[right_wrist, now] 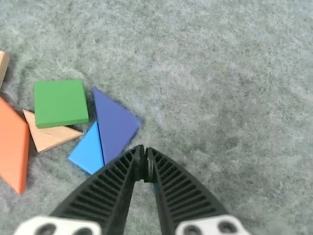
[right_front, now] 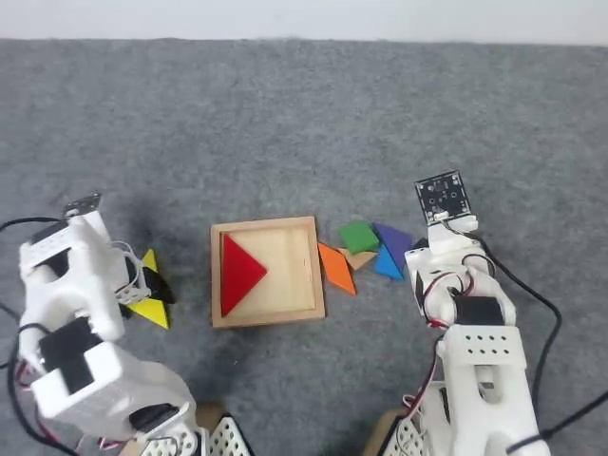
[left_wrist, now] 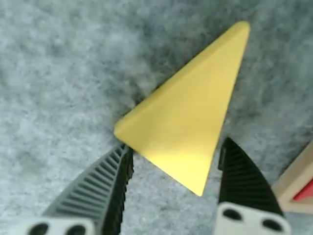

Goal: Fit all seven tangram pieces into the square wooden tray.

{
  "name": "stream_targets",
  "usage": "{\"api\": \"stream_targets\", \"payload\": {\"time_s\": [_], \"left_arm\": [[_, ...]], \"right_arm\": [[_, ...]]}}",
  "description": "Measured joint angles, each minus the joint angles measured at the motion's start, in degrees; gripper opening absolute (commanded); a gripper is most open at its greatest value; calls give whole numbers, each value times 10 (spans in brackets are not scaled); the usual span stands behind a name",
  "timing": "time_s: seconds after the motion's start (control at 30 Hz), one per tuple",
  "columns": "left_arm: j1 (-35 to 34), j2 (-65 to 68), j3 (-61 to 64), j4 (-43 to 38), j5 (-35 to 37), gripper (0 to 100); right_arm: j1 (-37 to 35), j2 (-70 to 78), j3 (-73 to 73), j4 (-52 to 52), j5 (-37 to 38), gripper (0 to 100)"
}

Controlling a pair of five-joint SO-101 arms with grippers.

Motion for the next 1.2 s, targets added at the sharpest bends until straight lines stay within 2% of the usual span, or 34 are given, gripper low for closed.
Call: {"api": "stream_targets", "payload": {"time_s": [0.13,0.37,0.5,0.73,0.83,0.97,1.2], "left_arm": [[-4,0,-18,5,-18,275],[-46,0,-81,39,-183,276],[-41,0,-79,37,-226,276],[-13,0,-33,21,-229,279],[-11,0,-33,18,-193,279],[-11,0,-33,-25,-127,279],[-11,2,-33,-48,-109,295]], "right_arm": [[0,0,0,0,0,9],[0,0,0,0,0,9],[0,0,0,0,0,9],[0,0,0,0,0,9],[0,0,0,0,0,9],[0,0,0,0,0,9],[0,0,0,0,0,9]]}}
